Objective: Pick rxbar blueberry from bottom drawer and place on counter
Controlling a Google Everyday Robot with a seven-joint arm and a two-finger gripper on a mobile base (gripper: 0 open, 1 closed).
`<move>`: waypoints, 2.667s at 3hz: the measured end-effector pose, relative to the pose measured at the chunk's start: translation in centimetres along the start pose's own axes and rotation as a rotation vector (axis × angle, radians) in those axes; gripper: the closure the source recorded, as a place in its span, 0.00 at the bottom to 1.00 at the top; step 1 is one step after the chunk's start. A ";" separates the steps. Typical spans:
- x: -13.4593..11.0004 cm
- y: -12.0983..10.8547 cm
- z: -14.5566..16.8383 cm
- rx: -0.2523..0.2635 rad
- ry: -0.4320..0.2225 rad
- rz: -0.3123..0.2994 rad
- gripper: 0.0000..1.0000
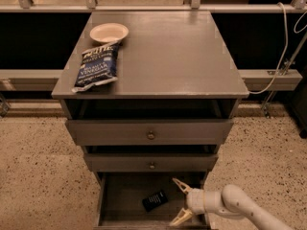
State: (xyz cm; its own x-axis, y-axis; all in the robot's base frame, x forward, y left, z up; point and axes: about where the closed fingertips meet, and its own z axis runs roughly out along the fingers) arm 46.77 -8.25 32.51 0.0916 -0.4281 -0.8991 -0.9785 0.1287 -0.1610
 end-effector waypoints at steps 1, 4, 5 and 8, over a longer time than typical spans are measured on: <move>1.3 -0.1 4.0 0.001 -0.058 0.044 0.00; 9.0 -2.5 12.5 0.078 0.041 0.189 0.00; 10.1 -3.0 14.2 0.097 0.024 0.161 0.00; 16.1 -3.3 17.2 0.041 0.102 0.198 0.00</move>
Offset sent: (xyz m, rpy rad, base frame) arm 0.0504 0.0663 -0.0964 0.0325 0.1227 -0.1526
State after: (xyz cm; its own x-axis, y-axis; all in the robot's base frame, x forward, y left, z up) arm 54.63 -0.22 11.59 -0.1230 -0.4784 -0.8695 -0.9671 0.2544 -0.0031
